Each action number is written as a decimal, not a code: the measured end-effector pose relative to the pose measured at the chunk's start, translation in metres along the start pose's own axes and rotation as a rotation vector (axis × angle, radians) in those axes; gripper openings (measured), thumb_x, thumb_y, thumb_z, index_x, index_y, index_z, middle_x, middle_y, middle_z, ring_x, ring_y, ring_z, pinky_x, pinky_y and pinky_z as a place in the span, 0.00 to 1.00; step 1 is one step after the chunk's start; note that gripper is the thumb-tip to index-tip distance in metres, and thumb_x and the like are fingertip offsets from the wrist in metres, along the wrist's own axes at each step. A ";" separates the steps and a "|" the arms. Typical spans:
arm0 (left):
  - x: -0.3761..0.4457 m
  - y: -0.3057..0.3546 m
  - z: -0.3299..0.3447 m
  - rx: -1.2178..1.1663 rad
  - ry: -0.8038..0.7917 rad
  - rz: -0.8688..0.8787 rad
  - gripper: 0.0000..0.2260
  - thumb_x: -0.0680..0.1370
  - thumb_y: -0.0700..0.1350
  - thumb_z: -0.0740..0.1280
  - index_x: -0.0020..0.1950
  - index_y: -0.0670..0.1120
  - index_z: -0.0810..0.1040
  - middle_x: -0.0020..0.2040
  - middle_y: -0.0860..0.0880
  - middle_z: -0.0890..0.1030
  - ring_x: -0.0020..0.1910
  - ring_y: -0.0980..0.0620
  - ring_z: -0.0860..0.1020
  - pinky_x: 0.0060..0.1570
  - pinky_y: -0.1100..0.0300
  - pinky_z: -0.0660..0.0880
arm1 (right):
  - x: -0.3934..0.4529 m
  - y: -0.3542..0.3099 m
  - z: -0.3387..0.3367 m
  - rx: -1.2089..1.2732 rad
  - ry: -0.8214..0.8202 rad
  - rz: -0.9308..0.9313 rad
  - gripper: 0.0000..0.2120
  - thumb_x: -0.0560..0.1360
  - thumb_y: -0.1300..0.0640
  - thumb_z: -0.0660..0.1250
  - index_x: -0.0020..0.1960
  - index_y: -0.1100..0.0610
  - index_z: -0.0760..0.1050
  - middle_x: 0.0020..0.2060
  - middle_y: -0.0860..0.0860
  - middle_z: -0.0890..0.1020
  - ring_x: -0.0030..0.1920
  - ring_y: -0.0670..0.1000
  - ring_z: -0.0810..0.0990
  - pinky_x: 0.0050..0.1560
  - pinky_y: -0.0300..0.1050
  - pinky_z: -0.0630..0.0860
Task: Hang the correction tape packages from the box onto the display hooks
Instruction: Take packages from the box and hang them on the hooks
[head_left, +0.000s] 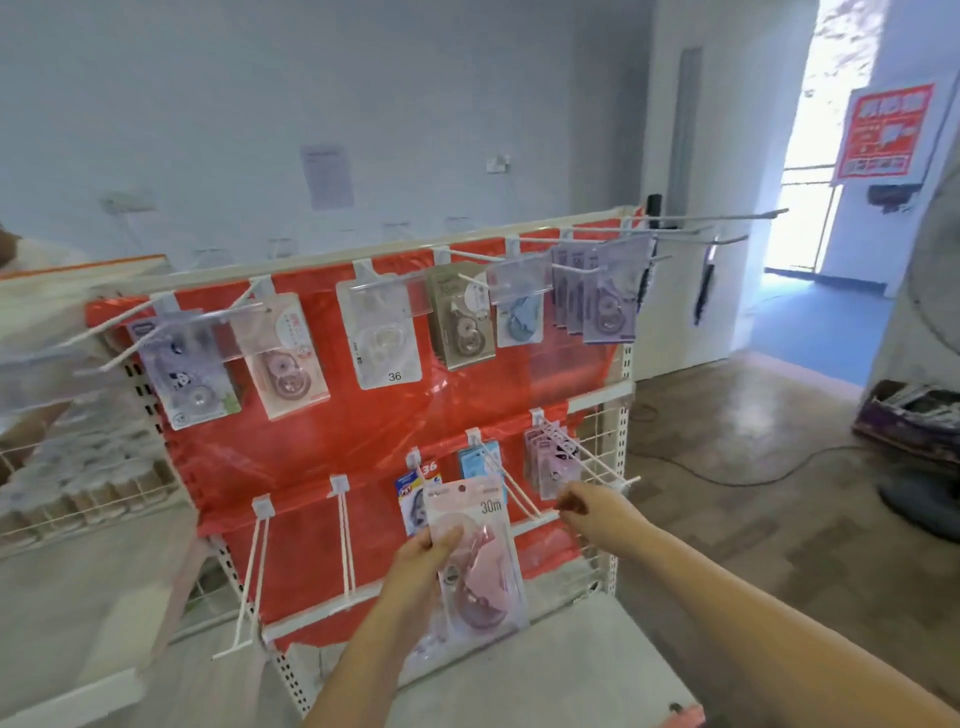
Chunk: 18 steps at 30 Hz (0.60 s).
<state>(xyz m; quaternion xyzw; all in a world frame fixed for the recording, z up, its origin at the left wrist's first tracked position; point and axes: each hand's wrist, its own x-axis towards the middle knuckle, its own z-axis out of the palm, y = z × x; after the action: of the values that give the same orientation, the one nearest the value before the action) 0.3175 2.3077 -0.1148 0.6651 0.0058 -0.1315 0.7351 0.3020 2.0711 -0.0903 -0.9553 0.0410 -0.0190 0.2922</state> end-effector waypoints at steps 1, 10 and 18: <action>0.001 0.005 0.011 0.014 -0.027 0.004 0.08 0.78 0.43 0.67 0.53 0.42 0.81 0.46 0.43 0.85 0.48 0.42 0.82 0.52 0.47 0.77 | -0.007 0.006 -0.008 0.008 0.024 0.027 0.10 0.78 0.59 0.63 0.58 0.58 0.76 0.53 0.52 0.81 0.49 0.50 0.78 0.50 0.39 0.73; -0.010 0.021 0.127 0.054 -0.214 0.047 0.05 0.79 0.42 0.65 0.50 0.44 0.79 0.42 0.48 0.83 0.37 0.53 0.80 0.33 0.63 0.75 | -0.064 0.077 -0.073 -0.015 0.149 0.186 0.09 0.77 0.58 0.63 0.55 0.59 0.77 0.53 0.54 0.81 0.54 0.53 0.79 0.49 0.40 0.71; -0.022 0.021 0.204 -0.080 -0.114 0.049 0.04 0.79 0.40 0.64 0.49 0.43 0.78 0.43 0.45 0.82 0.41 0.48 0.79 0.40 0.57 0.77 | -0.067 0.133 -0.131 -0.044 0.139 0.150 0.09 0.77 0.59 0.62 0.55 0.57 0.76 0.53 0.53 0.80 0.53 0.53 0.78 0.50 0.42 0.74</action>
<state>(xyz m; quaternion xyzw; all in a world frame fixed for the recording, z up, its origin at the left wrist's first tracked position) 0.2666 2.1134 -0.0671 0.6264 -0.0472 -0.1509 0.7633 0.2185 1.8947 -0.0573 -0.9520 0.1332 -0.0625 0.2684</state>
